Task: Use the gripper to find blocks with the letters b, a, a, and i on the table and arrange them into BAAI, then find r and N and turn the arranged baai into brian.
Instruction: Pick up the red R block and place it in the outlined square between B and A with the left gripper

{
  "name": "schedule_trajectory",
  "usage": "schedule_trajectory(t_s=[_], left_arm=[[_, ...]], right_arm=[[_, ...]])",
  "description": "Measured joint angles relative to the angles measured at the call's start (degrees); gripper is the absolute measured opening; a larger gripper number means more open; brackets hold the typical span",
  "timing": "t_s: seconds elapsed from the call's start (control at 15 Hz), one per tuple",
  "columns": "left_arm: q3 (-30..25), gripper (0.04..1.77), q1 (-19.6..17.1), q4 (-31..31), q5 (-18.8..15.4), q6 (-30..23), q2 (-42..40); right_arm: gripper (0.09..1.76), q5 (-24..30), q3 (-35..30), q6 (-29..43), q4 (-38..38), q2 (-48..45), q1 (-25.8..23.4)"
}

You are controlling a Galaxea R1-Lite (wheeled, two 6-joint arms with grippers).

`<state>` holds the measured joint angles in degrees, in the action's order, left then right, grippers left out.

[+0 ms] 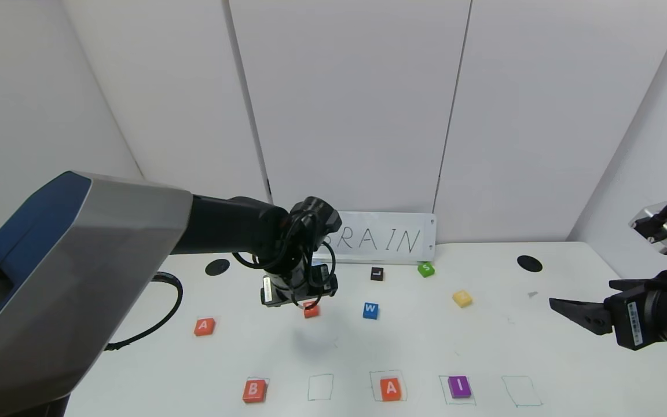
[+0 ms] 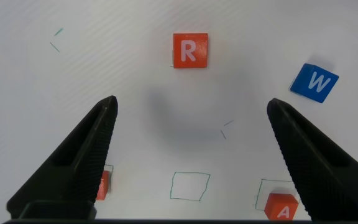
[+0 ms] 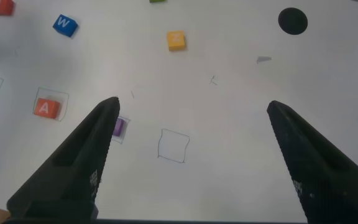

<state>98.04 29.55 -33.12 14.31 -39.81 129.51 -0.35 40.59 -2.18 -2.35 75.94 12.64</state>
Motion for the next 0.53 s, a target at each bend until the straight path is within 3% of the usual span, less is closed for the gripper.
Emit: schedule_trajectory(t_s=[0.27, 0.4, 0.53], left_arm=[[-0.02, 1.71, 0.1, 0.06, 0.35, 0.02, 0.54], [0.15, 1.71, 0.46, 0.94, 3.63, -0.22, 2.1], [-0.05, 1.72, 0.79, 4.39, 4.84, -0.66, 3.93]], right_arm=[[1.71, 0.0, 0.0, 0.0, 0.0, 0.0, 0.0], [1.71, 0.02, -0.09, 0.0, -0.07, 0.0, 0.11], [1.71, 0.0, -0.09, 0.0, -0.07, 0.0, 0.22]])
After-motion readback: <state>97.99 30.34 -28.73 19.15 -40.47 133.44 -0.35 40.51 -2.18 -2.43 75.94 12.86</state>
